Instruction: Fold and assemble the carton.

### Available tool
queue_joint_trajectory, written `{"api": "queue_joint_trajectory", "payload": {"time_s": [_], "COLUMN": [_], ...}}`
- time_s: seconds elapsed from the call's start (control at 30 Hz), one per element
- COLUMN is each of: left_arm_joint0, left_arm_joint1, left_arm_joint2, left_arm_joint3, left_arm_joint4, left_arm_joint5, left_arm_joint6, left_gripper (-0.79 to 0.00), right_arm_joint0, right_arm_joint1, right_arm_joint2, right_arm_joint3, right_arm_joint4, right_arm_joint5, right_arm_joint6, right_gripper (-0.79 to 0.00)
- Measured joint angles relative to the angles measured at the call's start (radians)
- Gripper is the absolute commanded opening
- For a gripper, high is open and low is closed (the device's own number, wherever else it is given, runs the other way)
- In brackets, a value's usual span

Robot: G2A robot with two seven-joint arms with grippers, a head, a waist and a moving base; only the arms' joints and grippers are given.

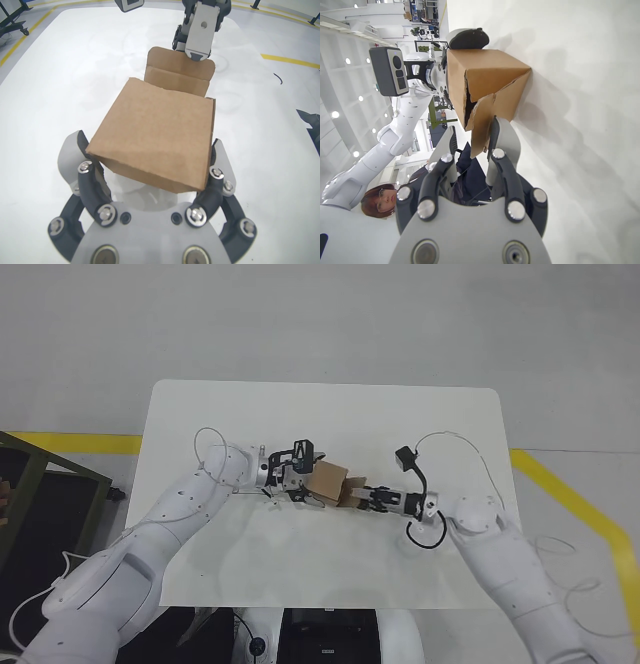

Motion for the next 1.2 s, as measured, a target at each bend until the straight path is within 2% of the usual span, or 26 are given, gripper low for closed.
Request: {"api": "queue_joint_trajectory", "payload": {"time_s": [0.07, 0.17, 0.23, 0.33, 0.4, 0.43, 0.67, 0.77, 0.93, 0.97, 1.0, 1.1, 1.2], "left_arm_joint0": [0.000, 0.000, 0.000, 0.001, 0.001, 0.001, 0.002, 0.002, 0.002, 0.002, 0.002, 0.002, 0.003], "left_arm_joint1": [0.000, 0.001, 0.001, 0.001, 0.001, 0.001, 0.001, 0.000, -0.001, -0.001, -0.001, -0.001, -0.001], "left_arm_joint2": [-0.001, -0.001, -0.002, -0.002, -0.002, -0.001, -0.001, 0.000, -0.001, -0.001, -0.001, -0.002, -0.002], "left_arm_joint3": [0.002, 0.003, 0.004, 0.003, 0.003, 0.003, 0.004, 0.002, 0.000, -0.001, -0.002, -0.003, -0.004], "left_arm_joint4": [0.000, 0.000, 0.000, 0.002, 0.002, 0.003, 0.001, -0.001, -0.004, -0.005, -0.005, -0.006, -0.007], "left_arm_joint5": [0.000, 0.001, 0.001, 0.001, -0.001, -0.002, 0.000, 0.000, 0.000, -0.001, -0.001, -0.003, -0.004], "left_arm_joint6": [0.001, 0.002, 0.002, 0.000, 0.000, -0.001, -0.013, -0.017, -0.025, -0.026, -0.028, -0.031, -0.032], "left_gripper": [0.000, 0.000, 0.000, 0.000, 0.000, 0.000, 0.000, 0.000, 0.000, 0.000, 0.000, 0.000, 0.000], "right_arm_joint0": [0.007, 0.017, 0.022, 0.029, 0.033, 0.035, 0.058, 0.071, 0.092, 0.095, 0.099, 0.107, 0.112], "right_arm_joint1": [-0.003, -0.010, -0.013, -0.018, -0.022, -0.024, -0.037, -0.042, -0.051, -0.052, -0.054, -0.058, -0.060], "right_arm_joint2": [-0.008, -0.020, -0.025, -0.031, -0.036, -0.039, -0.059, -0.069, -0.084, -0.087, -0.090, -0.096, -0.100], "right_arm_joint3": [0.011, 0.023, 0.033, 0.049, 0.064, 0.071, 0.130, 0.156, 0.199, 0.206, 0.214, 0.230, 0.243], "right_arm_joint4": [0.018, 0.051, 0.068, 0.085, 0.101, 0.110, 0.179, 0.195, 0.196, 0.193, 0.190, 0.186, 0.182], "right_arm_joint5": [-0.020, -0.062, -0.084, -0.094, -0.095, -0.096, -0.120, -0.130, -0.131, -0.130, -0.129, -0.129, -0.128], "right_arm_joint6": [0.011, 0.022, 0.016, 0.001, -0.003, -0.002, 0.036, 0.049, 0.050, 0.047, 0.043, 0.038, 0.034], "right_gripper": [-0.533, -0.446, -0.428, -0.480, -0.597, -0.616, -0.631, -0.696, -0.730, -0.779, -0.785, -0.785, -0.748]}}
